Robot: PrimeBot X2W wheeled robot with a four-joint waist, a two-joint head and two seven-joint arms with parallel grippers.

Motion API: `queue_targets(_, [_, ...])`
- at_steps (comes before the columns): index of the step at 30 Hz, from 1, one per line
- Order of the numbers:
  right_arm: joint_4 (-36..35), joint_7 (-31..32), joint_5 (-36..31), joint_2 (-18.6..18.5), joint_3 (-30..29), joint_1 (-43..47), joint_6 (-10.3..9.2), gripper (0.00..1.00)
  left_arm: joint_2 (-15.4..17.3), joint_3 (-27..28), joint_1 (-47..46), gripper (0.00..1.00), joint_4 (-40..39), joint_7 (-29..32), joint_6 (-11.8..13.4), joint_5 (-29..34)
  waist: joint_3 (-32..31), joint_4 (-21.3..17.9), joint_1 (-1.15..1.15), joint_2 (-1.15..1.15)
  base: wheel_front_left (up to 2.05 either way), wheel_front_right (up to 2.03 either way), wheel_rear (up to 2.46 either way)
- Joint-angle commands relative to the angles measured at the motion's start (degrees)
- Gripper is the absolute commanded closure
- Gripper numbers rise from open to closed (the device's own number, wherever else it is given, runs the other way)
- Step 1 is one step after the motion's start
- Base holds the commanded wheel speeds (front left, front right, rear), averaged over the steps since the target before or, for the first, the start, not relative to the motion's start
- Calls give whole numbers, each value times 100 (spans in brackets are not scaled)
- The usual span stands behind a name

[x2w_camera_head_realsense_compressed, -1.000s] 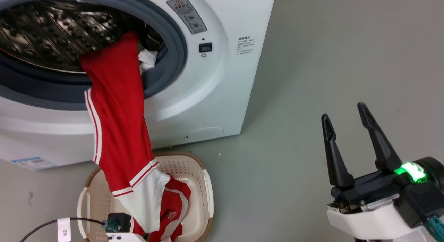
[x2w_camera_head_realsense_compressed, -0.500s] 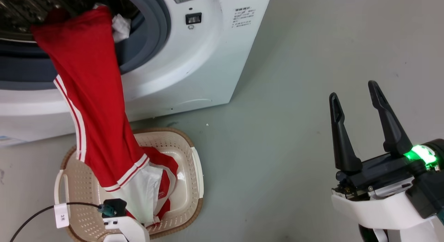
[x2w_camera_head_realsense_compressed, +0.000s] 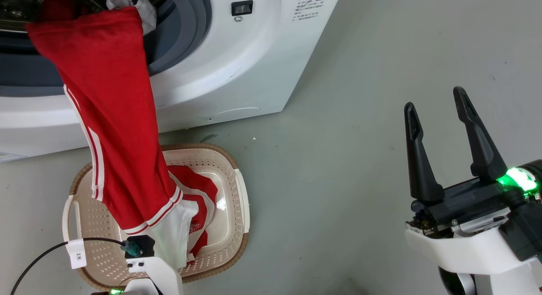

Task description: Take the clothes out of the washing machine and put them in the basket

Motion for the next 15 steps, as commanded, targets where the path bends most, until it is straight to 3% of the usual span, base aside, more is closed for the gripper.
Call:
queue_targets(1, [3, -13, 21, 3, 10, -90, -2, 0, -33, -4, -20, 100, 19, 35, 30, 3, -1, 2, -1, 0, 0, 0, 0])
queue_targets(7, [44, -13, 7, 3, 47, -90, -2, 0, -53, 7, 86, 100, 28, 55, 90, -50, -93, -1, -1, 0, 0, 0, 0])
queue_targets(8, [51, -13, 3, 3, 45, -79, -2, 0, -62, 11, 101, 83, 28, 26, 95, -57, -116, 3, -1, 0, 0, 0, 0])
queue_targets(9, [55, -13, 0, 3, 45, -68, -2, 0, -67, 0, 115, 14, 29, -20, 114, -33, -147, 8, -1, 0, 0, 0, 0])
queue_targets(10, [61, -13, -4, 3, 44, -49, -2, 0, -68, -18, 128, 0, 29, -89, 147, -3, -185, 16, -1, 0, 0, 0, 0])
queue_targets(15, [118, -13, -7, 3, 48, 133, -2, 0, -99, -54, 210, 0, 31, -339, 187, 38, -487, 75, -1, 0, 0, 0, 0])
